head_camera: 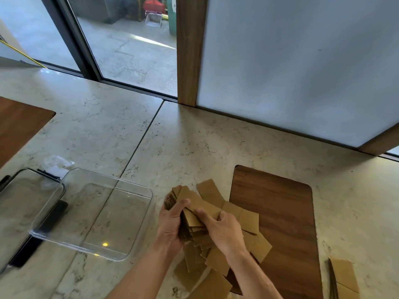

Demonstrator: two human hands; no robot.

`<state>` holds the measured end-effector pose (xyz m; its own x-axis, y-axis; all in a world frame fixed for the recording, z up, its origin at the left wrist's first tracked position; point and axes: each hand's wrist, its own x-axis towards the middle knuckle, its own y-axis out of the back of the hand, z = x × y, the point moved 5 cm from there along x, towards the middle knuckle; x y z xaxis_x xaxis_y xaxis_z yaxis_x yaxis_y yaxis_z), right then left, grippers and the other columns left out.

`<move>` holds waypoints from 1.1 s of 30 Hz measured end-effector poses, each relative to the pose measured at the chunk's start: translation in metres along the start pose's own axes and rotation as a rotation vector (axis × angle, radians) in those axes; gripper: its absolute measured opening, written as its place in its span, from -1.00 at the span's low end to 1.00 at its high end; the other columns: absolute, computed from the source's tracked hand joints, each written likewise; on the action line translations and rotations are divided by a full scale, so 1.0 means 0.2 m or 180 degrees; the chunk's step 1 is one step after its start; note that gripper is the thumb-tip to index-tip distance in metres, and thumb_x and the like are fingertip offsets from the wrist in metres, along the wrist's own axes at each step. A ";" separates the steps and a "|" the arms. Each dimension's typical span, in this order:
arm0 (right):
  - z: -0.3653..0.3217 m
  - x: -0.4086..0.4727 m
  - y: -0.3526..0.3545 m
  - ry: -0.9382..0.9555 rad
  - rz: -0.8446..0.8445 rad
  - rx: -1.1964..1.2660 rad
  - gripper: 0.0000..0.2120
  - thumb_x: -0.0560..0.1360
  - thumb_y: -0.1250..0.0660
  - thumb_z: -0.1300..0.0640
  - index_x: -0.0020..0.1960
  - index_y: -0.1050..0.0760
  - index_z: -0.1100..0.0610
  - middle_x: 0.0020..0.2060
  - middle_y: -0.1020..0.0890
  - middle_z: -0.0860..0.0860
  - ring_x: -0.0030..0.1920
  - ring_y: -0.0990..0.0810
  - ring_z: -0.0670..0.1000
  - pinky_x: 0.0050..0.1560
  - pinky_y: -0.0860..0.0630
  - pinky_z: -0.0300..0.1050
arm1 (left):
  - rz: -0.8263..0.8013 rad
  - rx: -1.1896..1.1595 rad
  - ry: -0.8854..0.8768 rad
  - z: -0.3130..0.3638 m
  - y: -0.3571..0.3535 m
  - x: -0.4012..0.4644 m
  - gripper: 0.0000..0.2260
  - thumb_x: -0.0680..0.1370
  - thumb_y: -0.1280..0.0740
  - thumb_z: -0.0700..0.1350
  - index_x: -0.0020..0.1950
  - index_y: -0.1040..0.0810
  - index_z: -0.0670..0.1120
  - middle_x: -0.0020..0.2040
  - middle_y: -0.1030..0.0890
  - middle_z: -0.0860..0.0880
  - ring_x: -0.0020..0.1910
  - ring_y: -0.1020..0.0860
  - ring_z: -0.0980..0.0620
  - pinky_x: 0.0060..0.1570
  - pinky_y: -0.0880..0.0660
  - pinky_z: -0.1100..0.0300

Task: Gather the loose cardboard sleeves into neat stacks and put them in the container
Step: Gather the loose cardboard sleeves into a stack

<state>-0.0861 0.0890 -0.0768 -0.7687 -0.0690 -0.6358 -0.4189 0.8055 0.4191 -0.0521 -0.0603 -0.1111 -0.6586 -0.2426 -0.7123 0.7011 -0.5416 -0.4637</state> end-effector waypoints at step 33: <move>0.37 0.52 0.87 0.1652 0.1290 0.2593 -0.48 0.42 -0.46 -0.08 0.36 -0.50 -0.07 0.12 -0.69 -0.09 0.18 -0.68 0.01 -0.01 -0.69 -0.08 | -0.0670 0.2179 -0.1882 -0.59 -1.04 0.37 -0.65 0.48 -0.27 0.27 0.19 -0.59 0.19 0.03 -0.69 0.14 0.02 -0.67 0.13 -0.17 -0.63 0.26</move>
<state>-0.2033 0.2661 -0.1188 -0.9725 0.2059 -0.1084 0.2206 0.9642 -0.1473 -0.2135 0.1294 -0.1293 -0.9182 -0.3544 -0.1773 0.3612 -0.9325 -0.0069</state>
